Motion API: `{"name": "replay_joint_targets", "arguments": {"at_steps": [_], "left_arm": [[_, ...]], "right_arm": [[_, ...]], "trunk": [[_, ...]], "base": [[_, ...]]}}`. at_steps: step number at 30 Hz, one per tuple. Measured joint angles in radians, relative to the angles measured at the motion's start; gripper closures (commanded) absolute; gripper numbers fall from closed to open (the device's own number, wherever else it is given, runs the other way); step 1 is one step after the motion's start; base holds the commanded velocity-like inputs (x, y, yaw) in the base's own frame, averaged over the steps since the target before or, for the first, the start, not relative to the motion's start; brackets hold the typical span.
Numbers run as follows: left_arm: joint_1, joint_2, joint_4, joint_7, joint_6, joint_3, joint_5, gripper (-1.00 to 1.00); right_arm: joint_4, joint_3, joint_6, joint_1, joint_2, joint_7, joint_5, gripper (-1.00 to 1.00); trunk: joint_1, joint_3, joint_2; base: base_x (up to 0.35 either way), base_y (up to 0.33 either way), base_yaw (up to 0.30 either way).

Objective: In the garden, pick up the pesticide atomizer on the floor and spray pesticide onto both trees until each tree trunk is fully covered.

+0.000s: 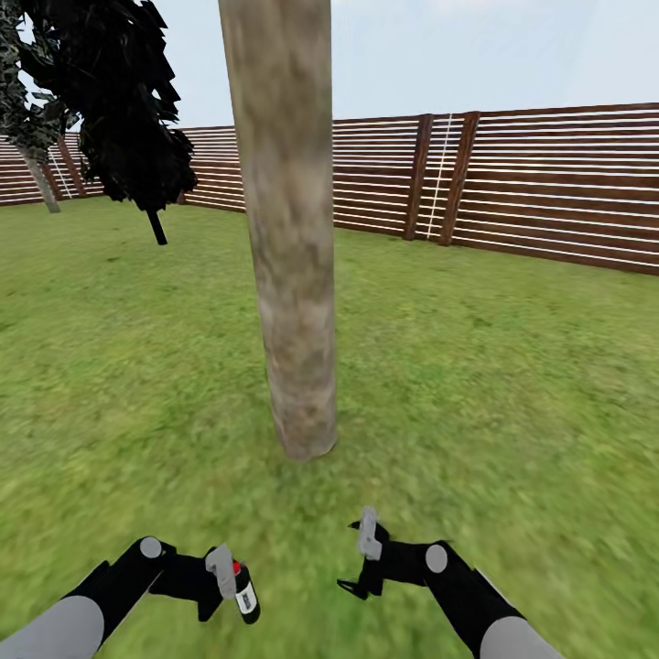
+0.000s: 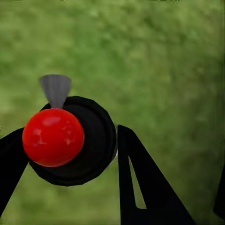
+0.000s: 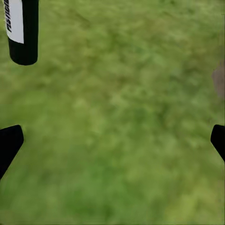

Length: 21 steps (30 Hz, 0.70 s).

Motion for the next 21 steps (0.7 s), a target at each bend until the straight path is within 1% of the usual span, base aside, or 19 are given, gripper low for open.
{"name": "replay_joint_targets", "arguments": {"at_steps": [1, 2, 3, 4, 6, 9, 10, 13, 14, 15, 16, 17, 18, 19, 20, 21], "left_arm": [[-0.001, 0.000, 0.000, -0.006, 0.000, 0.000, -0.003, 1.00], [-0.001, -0.001, -0.001, -0.029, -0.001, -0.001, -0.031, 1.00], [-0.001, -0.008, -0.001, -0.051, -0.001, 0.000, -0.074, 1.00], [-0.001, -0.013, -0.001, -0.059, 0.001, 0.001, -0.097, 1.00], [-0.001, -0.018, -0.002, -0.067, 0.003, 0.002, -0.118, 1.00], [-0.002, -0.018, -0.002, -0.069, 0.008, 0.001, -0.124, 1.00], [-0.002, -0.019, -0.002, -0.069, 0.013, 0.001, -0.124, 1.00], [-0.003, -0.022, -0.014, -0.069, 0.035, 0.001, -0.124, 1.00], [-0.003, -0.023, -0.024, -0.070, 0.041, 0.000, -0.125, 1.00], [-0.003, -0.025, -0.032, -0.070, 0.046, -0.001, -0.125, 1.00], [-0.002, -0.027, -0.037, -0.071, 0.048, -0.001, -0.133, 1.00], [-0.002, -0.035, -0.038, -0.072, 0.049, -0.002, -0.163, 1.00], [-0.002, -0.040, -0.039, -0.072, 0.050, -0.001, -0.184, 1.00], [-0.002, -0.049, -0.039, -0.072, 0.050, -0.001, -0.213, 1.00], [-0.002, -0.061, -0.040, -0.072, 0.051, 0.000, -0.234, 1.00], [-0.002, -0.072, -0.040, -0.072, 0.051, 0.000, -0.248, 1.00]], "right_arm": [[0.000, 0.005, 0.000, 0.000, 0.003, 0.000, -0.001, -1.00], [0.003, 0.010, 0.000, 0.000, 0.005, 0.001, -0.002, -1.00], [0.006, 0.012, 0.000, 0.000, 0.007, 0.002, -0.001, -1.00], [0.005, 0.013, 0.000, 0.000, 0.012, 0.002, -0.001, 1.00], [0.006, 0.013, 0.000, 0.000, 0.022, 0.002, 0.000, 1.00], [0.006, 0.016, 0.000, 0.000, 0.029, 0.002, 0.000, 1.00], [0.006, 0.026, 0.000, 0.000, 0.033, 0.002, 0.000, 1.00], [0.005, 0.096, 0.000, 0.000, 0.042, 0.002, 0.000, 1.00], [0.004, 0.111, 0.000, 0.000, 0.047, 0.002, -0.002, 1.00], [0.003, 0.121, 0.000, 0.000, 0.058, 0.002, -0.002, 1.00], [0.002, 0.124, 0.000, 0.000, 0.067, 0.002, -0.002, 1.00], [0.001, 0.126, 0.000, 0.000, 0.076, 0.002, -0.002, 1.00], [0.001, 0.127, 0.000, 0.000, 0.078, 0.002, -0.001, 1.00], [0.000, 0.127, 0.000, 0.000, 0.081, 0.003, -0.001, 1.00], [-0.001, 0.128, 0.000, 0.000, 0.084, 0.003, -0.001, 1.00], [-0.001, 0.128, 0.000, 0.000, 0.087, 0.003, -0.001, 1.00]], "trunk": [[0.000, 0.000, 0.000], [0.000, 0.000, 0.000], [0.000, 0.000, 0.000], [0.000, 0.000, 0.000], [0.000, 0.000, 0.000], [0.000, 0.000, 0.000], [0.000, 0.000, 0.000], [0.000, 0.000, 0.000], [0.000, 0.000, 0.000], [0.000, 0.000, 0.000], [0.000, 0.000, 0.000], [0.000, 0.000, 0.000], [0.000, 0.000, 0.000], [0.000, 0.000, 0.000], [0.000, 0.000, 0.000], [0.000, 0.000, 0.000]], "base": [[0.000, 0.000, 0.000], [0.000, 0.000, 0.000], [0.000, 0.000, 0.000], [0.000, 0.000, 0.000], [0.000, 0.000, 0.000], [0.000, 0.000, 0.000], [0.000, 0.000, 0.000], [0.000, 0.000, 0.000], [0.000, 0.000, 0.000], [0.000, 0.000, 0.000], [0.000, 0.000, 0.000], [0.000, 0.000, 0.000], [0.000, 0.000, 0.000], [0.000, 0.000, 0.000], [0.000, 0.000, 0.000], [0.000, 0.000, 0.000]]}}
